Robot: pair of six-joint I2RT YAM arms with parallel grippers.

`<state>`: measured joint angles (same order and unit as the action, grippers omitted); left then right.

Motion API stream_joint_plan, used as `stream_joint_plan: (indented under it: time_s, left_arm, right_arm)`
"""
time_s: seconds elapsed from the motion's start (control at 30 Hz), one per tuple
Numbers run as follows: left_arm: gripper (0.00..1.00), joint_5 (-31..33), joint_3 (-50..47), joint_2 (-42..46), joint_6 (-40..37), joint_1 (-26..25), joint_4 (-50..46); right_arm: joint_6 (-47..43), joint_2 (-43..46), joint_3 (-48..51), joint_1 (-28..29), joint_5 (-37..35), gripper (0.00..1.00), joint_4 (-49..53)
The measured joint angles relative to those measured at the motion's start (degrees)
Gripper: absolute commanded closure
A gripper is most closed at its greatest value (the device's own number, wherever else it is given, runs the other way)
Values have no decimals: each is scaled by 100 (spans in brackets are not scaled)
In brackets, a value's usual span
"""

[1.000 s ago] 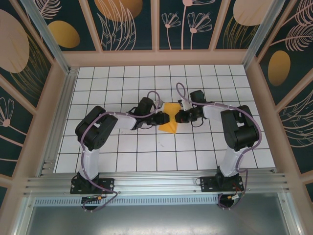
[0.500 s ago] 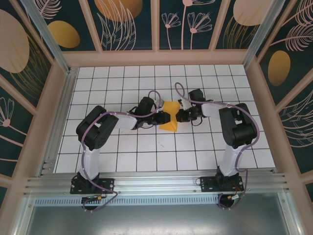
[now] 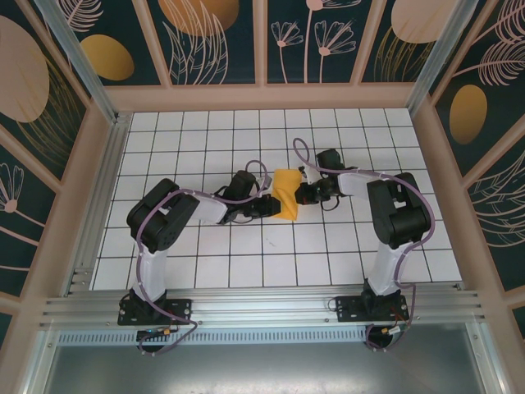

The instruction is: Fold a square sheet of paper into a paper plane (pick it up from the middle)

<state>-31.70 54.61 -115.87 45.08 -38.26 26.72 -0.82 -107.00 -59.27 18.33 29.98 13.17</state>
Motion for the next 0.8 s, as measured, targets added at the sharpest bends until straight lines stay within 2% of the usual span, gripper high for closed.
stream_joint_plan:
  time_s: [0.8]
  left_arm:
    - [84,326,295,33,-433,-66,-739]
  right_arm:
    - [-229,-120,-472,17,-151,98,199]
